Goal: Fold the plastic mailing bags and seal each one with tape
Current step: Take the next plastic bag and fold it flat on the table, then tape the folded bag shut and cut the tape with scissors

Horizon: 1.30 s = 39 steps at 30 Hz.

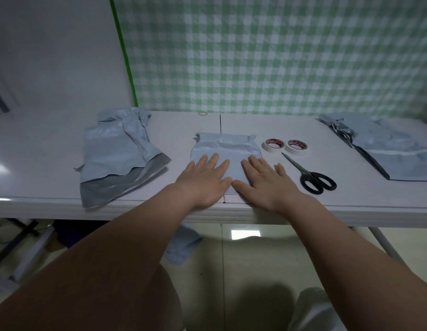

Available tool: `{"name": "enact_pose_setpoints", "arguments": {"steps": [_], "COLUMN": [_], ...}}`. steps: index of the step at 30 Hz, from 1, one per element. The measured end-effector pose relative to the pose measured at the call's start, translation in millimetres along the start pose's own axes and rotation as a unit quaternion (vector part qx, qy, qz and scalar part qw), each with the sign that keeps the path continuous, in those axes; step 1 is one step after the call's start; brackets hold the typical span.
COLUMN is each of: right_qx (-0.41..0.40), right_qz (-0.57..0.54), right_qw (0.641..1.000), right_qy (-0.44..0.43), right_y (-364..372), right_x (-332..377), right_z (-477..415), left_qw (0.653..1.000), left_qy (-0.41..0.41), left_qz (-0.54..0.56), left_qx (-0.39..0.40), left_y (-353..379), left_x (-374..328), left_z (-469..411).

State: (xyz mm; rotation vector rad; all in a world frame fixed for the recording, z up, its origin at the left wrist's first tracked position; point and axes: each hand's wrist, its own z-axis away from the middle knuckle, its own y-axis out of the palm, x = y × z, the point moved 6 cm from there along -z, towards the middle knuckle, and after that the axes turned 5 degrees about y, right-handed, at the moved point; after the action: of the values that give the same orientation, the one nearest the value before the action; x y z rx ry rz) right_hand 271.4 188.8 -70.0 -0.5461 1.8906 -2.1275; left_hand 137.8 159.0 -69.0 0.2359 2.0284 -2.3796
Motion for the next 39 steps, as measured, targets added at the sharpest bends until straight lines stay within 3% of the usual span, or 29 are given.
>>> {"name": "enact_pose_setpoints", "arguments": {"steps": [2, 4, 6, 9, 12, 20, 26, 34, 39], "right_qx": [0.01, 0.015, 0.007, -0.006, -0.027, -0.078, -0.185, -0.176, -0.168], "right_qz": [0.0, 0.01, 0.016, 0.022, 0.018, -0.003, 0.017, 0.033, 0.023], "right_qw": [1.0, 1.0, 1.0, 1.0, 0.999, 0.996, 0.977, 0.969, 0.977], "right_qy": [0.005, 0.006, 0.003, 0.008, 0.013, 0.051, 0.107, 0.17, 0.132], "right_y": [-1, -4, -8, -15, -22, -32, -57, -57, -58], "right_x": [1, 3, 5, 8, 13, 11, -9, -57, -59], "right_z": [-3, -5, -7, -9, -14, -23, -25, -62, -67], "left_qw": [0.999, 0.99, 0.983, 0.977, 0.962, 0.931, 0.958, 0.991, 0.993], "left_qy": [-0.003, -0.016, -0.076, -0.204, -0.263, -0.365, -0.286, -0.117, -0.062], "left_qz": [-0.042, -0.118, -0.122, 0.0, 0.072, 0.011, -0.013, 0.024, 0.054], "left_qx": [-0.014, -0.079, -0.118, -0.065, -0.009, 0.024, -0.029, -0.061, -0.087], "left_y": [-6, -22, -35, -34, -24, -30, -46, -55, -55], "left_x": [-3, -2, 15, 56, 79, 100, 59, 8, -3], "left_z": [1, 5, 10, 17, 20, 31, -3, -32, -34]}}
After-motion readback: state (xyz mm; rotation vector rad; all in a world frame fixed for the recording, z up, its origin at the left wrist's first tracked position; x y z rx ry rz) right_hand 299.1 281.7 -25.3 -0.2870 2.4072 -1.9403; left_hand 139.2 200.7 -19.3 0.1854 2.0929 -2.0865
